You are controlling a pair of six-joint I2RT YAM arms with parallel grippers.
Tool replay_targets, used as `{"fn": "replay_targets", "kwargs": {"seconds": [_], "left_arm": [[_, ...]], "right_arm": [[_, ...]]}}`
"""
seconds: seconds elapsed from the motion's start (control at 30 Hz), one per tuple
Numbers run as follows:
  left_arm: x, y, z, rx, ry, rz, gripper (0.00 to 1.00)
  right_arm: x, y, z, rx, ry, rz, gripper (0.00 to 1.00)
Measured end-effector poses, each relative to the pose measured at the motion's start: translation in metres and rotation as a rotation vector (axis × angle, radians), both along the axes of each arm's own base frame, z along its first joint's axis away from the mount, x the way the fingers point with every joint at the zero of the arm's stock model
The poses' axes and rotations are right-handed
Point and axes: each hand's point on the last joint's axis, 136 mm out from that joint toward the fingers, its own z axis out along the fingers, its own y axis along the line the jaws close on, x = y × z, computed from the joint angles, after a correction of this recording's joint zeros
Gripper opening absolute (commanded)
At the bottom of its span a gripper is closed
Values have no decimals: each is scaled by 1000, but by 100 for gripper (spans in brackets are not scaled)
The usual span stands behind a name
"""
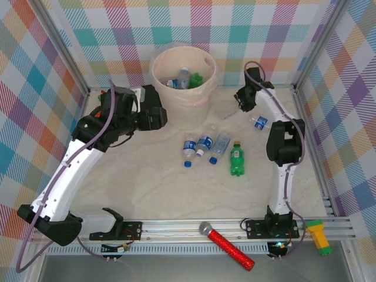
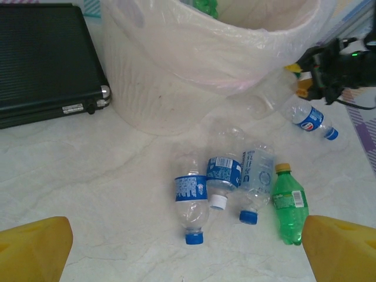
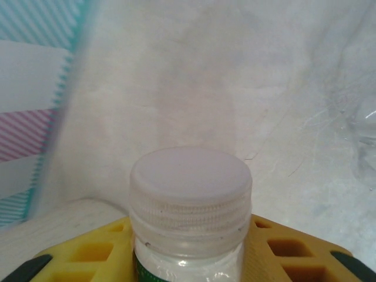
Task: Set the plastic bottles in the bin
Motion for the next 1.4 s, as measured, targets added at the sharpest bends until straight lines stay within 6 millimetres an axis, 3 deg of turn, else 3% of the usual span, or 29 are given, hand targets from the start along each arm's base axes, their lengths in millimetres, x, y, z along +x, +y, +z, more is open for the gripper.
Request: {"fn": "replay_targets", "kwargs": {"seconds": [0.17, 0.5, 0.6, 0.77, 0.97, 1.07, 1.2, 1.4], "left_arm": [[-4, 10, 9, -10, -42, 40, 100], [-7, 38, 12, 42, -99, 155, 100], [-7, 42, 12, 52, -109, 174, 99], [-7, 44, 14, 51, -118, 180, 100], [-8, 46, 21, 41, -139, 186, 100], [-10, 47, 23, 36, -146, 187, 99], [-12, 48, 25, 32, -154, 189, 99], [-17, 55, 33, 29, -180, 209, 100]], "right_arm": [[-7, -6, 65, -37, -134, 20, 40], [-31, -11, 167, -247, -357, 90, 39], [-33, 6, 205, -334, -463, 144, 39], [-44, 53, 270, -448, -658, 249, 38], [-60, 105, 350, -518, -896, 345, 38], [-61, 126, 381, -526, -1001, 371, 37], [-52, 154, 389, -522, -1065, 432, 35], [-32, 206, 346, -584, -1057, 594, 36]]}}
